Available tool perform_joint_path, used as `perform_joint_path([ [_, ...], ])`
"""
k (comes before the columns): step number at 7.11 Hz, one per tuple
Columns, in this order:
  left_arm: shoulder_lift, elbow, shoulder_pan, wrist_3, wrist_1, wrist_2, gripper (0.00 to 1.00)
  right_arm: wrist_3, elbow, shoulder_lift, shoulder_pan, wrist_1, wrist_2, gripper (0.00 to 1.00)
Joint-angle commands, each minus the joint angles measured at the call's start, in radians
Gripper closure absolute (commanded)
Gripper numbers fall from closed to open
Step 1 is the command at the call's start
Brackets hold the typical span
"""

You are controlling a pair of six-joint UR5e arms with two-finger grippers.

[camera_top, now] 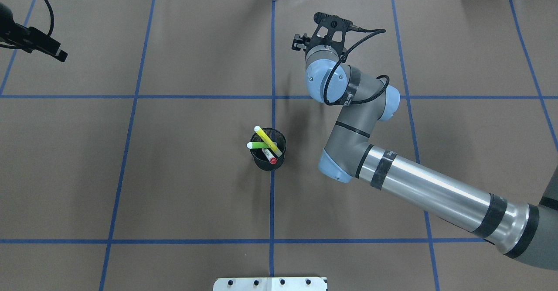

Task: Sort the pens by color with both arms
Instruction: 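Release the blue marker on the table while the left arm moves in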

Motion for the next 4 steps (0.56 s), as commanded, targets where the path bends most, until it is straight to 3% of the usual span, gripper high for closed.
perform_joint_path([
  [1, -0.028, -0.009, 0.003, -0.087, 0.0, 0.0, 0.0, -0.006, 0.023, 0.0, 0.058, -0.006, 0.213, 0.02],
  [2, -0.058, -0.014, 0.041, -0.201, 0.005, 0.001, 0.0, -0.021, 0.031, -0.005, 0.095, -0.032, 0.365, 0.02],
  [4, -0.144, -0.015, 0.133, -0.417, 0.007, 0.009, 0.0, -0.15, 0.131, -0.023, 0.179, -0.23, 0.639, 0.01],
])
